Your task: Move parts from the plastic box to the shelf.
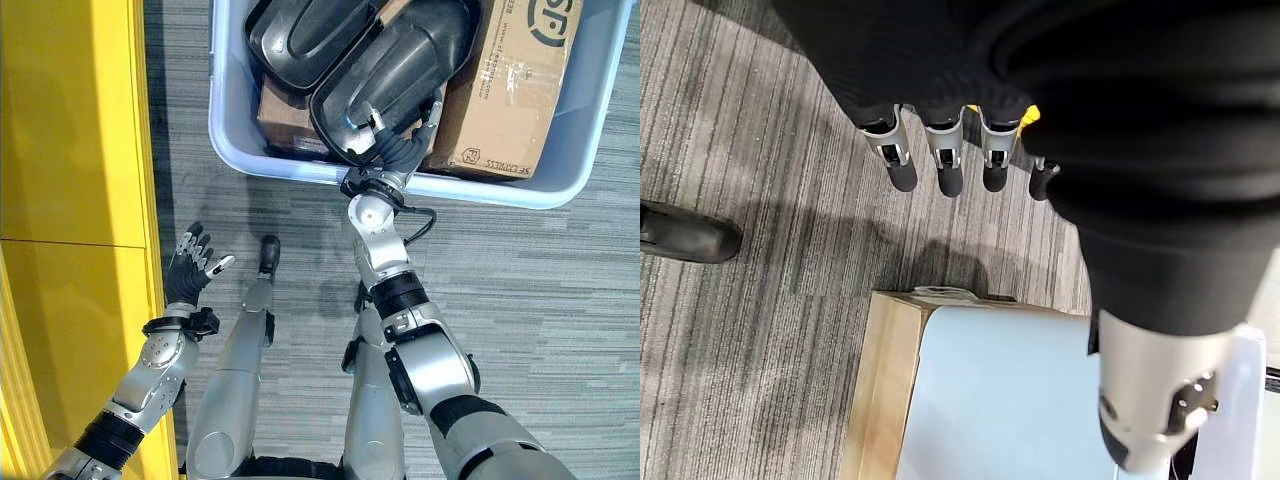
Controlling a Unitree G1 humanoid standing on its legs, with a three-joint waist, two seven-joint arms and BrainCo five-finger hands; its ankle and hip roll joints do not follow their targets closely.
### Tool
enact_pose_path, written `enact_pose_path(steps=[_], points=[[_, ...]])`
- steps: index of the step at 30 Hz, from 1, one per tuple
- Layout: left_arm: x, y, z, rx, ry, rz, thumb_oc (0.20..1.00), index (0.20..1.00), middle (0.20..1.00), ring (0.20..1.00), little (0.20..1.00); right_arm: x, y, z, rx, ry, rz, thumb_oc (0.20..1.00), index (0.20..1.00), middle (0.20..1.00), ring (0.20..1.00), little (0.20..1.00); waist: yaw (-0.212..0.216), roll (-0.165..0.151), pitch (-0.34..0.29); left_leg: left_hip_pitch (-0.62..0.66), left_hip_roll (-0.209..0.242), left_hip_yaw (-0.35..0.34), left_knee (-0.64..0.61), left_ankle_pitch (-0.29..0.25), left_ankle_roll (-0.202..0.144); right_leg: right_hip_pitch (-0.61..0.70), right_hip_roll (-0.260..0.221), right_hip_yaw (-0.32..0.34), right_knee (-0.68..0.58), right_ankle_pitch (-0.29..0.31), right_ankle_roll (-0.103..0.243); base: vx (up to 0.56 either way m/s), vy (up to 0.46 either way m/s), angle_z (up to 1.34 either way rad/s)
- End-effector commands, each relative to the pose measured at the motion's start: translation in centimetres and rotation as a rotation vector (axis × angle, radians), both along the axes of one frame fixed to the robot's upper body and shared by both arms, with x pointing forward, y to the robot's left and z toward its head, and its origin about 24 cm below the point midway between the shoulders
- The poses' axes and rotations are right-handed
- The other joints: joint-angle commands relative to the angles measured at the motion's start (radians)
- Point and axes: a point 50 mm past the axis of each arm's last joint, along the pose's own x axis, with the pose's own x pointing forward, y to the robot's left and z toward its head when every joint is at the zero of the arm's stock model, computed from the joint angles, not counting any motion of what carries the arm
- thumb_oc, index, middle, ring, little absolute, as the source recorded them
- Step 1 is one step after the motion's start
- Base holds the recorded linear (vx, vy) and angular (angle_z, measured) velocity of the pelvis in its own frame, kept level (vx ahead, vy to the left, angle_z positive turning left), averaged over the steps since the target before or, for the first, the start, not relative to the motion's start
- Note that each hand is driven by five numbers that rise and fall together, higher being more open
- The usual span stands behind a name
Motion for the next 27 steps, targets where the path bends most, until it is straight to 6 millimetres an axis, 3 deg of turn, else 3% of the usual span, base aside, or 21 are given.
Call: enact_pose_path(steps=[1,14,22,27], points=[[-1.2,-0.5,1.1,-0.012,-0.073,-0.041,1.000,1.000,1.000,1.000,1.000,-0.1,-2.1,2.0,0.044,-0.087,-0.063,1.000,1.000,1.000,1.000,1.000,0.011,0.041,-0.021,0.006,-0.012,0.033,0.029,-0.076,0.024,0.028,-0.052,0.029,0.166,-0.142,0.039,0.00,0.000,0.00],[-1.0,-0.9,1.1,-0.018,-0.072,-0.037,1.000,1.000,1.000,1.000,1.000,-0.9,-2.3,1.9,0.076,-0.123,-0.095,1.000,1.000,1.000,1.000,1.000,0.002,0.038,-0.021,-0.005,-0.011,0.036,0.036,-0.078,0.025,0.018,-0.051,0.032,0.171,-0.143,0.039,0.00,0.000,0.00],[-1.2,-0.7,1.1,-0.019,-0.069,-0.020,1.000,1.000,1.000,1.000,1.000,-3.9,-1.9,3.2,0.075,-0.298,-0.086,1.000,1.000,1.000,1.000,1.000,-0.014,0.027,-0.021,-0.003,-0.010,0.040,0.046,-0.087,0.026,0.022,-0.051,0.035,0.173,-0.151,0.039,0.00,0.000,0.00],[-1.3,-0.6,1.0,-0.017,-0.063,-0.015,1.000,1.000,1.000,1.000,1.000,-4.8,-1.8,3.2,0.078,-0.331,-0.087,1.000,1.000,1.000,1.000,1.000,-0.020,0.025,-0.021,-0.004,-0.010,0.039,0.049,-0.088,0.025,0.021,-0.051,0.037,0.176,-0.152,0.039,0.00,0.000,0.00]])
